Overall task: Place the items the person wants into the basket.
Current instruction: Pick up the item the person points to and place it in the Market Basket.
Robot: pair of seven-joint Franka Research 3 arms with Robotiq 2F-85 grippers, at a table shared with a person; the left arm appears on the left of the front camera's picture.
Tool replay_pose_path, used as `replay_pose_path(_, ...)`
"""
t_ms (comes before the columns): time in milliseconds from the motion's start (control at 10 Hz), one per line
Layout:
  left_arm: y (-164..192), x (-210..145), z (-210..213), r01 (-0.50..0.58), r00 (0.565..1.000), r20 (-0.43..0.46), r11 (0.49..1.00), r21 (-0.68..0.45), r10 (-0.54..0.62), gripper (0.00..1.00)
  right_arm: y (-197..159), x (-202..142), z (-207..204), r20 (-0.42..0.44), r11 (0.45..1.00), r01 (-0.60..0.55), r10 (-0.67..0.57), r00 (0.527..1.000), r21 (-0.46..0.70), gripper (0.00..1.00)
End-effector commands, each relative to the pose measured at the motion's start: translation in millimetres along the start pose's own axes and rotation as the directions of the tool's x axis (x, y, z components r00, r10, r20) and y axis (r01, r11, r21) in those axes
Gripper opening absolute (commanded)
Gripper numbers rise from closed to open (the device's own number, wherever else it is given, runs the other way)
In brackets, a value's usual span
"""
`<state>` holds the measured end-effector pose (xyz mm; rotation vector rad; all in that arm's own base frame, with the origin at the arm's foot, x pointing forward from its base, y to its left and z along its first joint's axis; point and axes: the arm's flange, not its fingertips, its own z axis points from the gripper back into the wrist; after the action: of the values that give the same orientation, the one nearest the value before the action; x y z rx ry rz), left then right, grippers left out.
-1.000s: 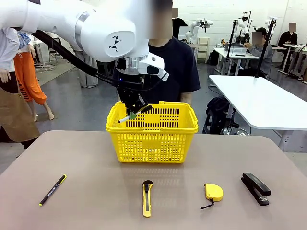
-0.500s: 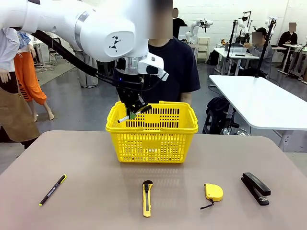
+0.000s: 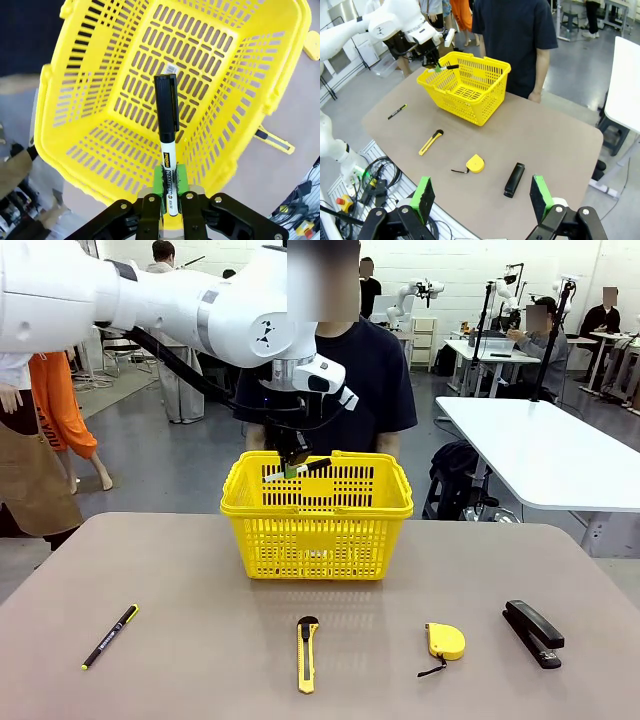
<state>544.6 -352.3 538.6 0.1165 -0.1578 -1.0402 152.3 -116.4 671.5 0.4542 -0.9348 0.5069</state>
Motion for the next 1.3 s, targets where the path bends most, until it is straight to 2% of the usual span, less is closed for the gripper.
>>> replay_pose_path(0, 15.7, 12.8, 1.2, 0.05, 0.998, -0.028, 0.999, -0.011, -0.051, 0.11, 0.3, -0.9, -0.7, -0.013, 1.0, 0.008, -0.008, 1.0, -0.004, 1.0)
replay_pose_path(100, 23.2, 18.7, -7.3, 0.072, 0.996, -0.059, 0.997, -0.019, -0.073, 0.11, 0.3, -0.9, -0.7, -0.013, 1.0, 0.008, -0.008, 1.0, -0.004, 1.0)
replay_pose_path(300, 36.3, 28.3, -25.8, 0.049, 0.994, -0.092, 0.996, -0.074, -0.056, 0.11, 0.3, -0.9, -0.7, -0.013, 1.0, 0.008, -0.008, 1.0, -0.004, 1.0)
replay_pose_path(1200, 27.7, 13.6, -88.8, -0.021, 0.995, -0.098, 0.998, -0.065, 0.015, 0.11, 0.3, -0.9, -0.7, -0.013, 1.0, 0.008, -0.008, 1.0, -0.004, 1.0)
